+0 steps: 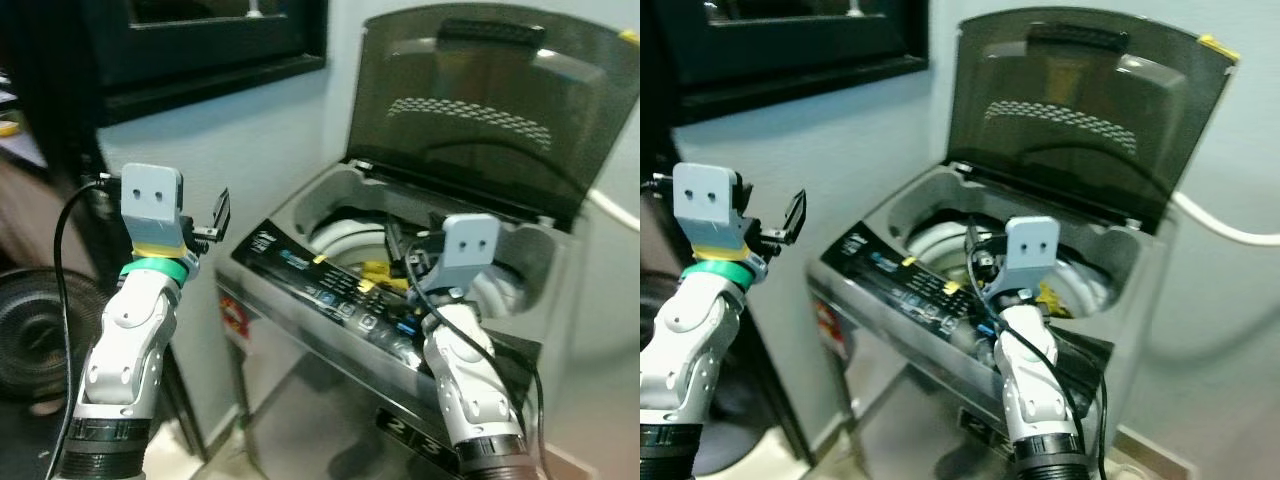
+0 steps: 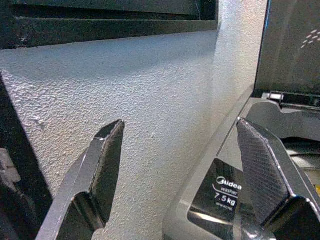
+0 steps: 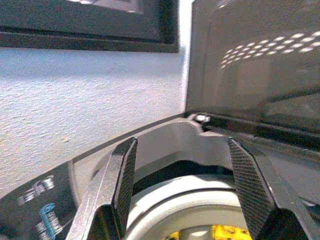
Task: Clothes washing
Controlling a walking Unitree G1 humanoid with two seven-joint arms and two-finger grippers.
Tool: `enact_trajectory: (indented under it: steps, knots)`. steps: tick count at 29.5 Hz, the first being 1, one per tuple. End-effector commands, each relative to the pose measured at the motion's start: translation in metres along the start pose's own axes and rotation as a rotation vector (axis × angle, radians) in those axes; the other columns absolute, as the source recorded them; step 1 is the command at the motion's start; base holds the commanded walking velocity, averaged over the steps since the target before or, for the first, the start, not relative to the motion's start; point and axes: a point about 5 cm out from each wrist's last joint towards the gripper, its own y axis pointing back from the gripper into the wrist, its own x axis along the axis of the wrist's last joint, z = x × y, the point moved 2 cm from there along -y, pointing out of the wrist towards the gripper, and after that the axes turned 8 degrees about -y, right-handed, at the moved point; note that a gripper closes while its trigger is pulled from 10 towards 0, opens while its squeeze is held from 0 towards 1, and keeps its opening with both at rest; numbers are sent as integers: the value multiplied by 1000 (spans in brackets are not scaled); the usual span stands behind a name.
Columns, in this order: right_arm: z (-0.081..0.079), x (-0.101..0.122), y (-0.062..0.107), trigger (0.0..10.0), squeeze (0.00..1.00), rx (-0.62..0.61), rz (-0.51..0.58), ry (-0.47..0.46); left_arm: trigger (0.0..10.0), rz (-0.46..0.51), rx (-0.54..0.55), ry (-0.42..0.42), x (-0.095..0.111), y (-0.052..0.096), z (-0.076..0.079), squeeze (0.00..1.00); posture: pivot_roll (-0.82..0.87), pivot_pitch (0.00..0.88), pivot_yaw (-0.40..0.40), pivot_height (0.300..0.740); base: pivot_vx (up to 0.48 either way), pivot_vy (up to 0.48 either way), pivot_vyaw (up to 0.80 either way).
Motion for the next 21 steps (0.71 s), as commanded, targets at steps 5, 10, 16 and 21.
enact_trajectory:
  steps: [5, 10, 16, 21]
  knots:
    - [2, -2, 1, 10000, 0, -2, -6, 8, 10000, -4, -8, 5, -1, 1, 2, 0, -10, 0, 28, 740, -435, 0, 0]
    - [2, -3, 1, 10000, 0, 1, -10, 23, 10000, -1, -1, 2, -1, 1, 1, 0, -8, 0, 25, 740, -391, 0, 0]
    - [1, -3, 2, 10000, 0, 5, -10, 23, 10000, -1, 2, -2, -1, 1, 0, 0, -6, 0, 28, 740, -346, 0, 0]
    - [-2, -3, 2, 10000, 0, 37, -11, 50, 10000, 0, 5, -7, -1, 1, -1, 0, -8, 1, 27, 740, -97, 0, 785]
